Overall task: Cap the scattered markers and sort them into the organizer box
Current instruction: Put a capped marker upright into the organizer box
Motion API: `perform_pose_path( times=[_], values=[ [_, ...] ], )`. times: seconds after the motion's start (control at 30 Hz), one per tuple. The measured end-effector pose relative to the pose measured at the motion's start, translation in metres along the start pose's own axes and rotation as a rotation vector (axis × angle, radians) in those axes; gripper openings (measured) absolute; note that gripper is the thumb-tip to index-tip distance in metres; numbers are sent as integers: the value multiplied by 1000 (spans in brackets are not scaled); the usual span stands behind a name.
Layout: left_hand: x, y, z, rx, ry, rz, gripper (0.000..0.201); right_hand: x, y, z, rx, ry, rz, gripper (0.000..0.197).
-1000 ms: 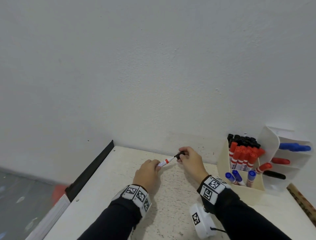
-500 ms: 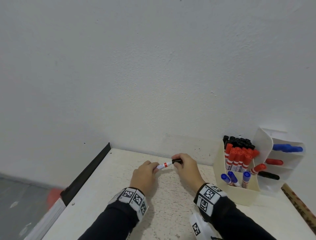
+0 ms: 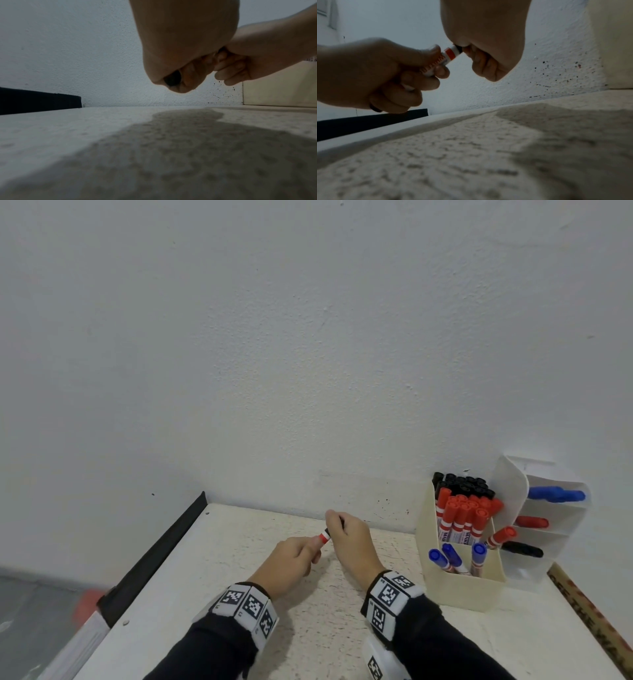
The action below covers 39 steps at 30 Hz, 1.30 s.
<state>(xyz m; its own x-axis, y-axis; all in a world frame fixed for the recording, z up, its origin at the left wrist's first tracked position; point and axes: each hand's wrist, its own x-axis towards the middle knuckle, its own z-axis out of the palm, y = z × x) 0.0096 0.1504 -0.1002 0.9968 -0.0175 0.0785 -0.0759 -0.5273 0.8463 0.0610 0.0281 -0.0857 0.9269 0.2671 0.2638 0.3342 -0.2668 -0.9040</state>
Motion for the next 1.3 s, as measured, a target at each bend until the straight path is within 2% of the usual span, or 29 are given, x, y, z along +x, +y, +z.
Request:
perform_pose_path(
  times=[0.43,0.63,0.73,0.8,0.87,0.93,1.0,1.07,1.17,1.3],
  values=[
    [-3,8,2,-249,-33,-68,45,-2,0,0,50,-6,-26,41],
    [-3,10,3,-375,-62,-49,30,-11,-10,-17,49,28,-90,30],
    [-2,16,10,-301,2,-8,28,-19,-23,-31,56,101,-177,18],
    [0,25,22,-228,3,25,29,-25,-39,-44,29,192,-289,10],
    [3,37,42,-193,-25,35,39,-30,-60,-66,-11,307,-406,9],
    [6,53,66,-184,-54,24,49,-28,-79,-99,-46,421,-461,5],
    [10,71,90,-139,-95,32,49,-19,-84,-135,-156,547,-444,6],
    [14,88,112,-61,-108,94,45,-7,-78,-167,-279,605,-376,10],
    [19,106,130,4,-42,196,33,3,-65,-191,-299,534,-283,9],
    [27,114,134,39,60,242,21,12,-42,-193,-402,449,-237,12]
  ],
)
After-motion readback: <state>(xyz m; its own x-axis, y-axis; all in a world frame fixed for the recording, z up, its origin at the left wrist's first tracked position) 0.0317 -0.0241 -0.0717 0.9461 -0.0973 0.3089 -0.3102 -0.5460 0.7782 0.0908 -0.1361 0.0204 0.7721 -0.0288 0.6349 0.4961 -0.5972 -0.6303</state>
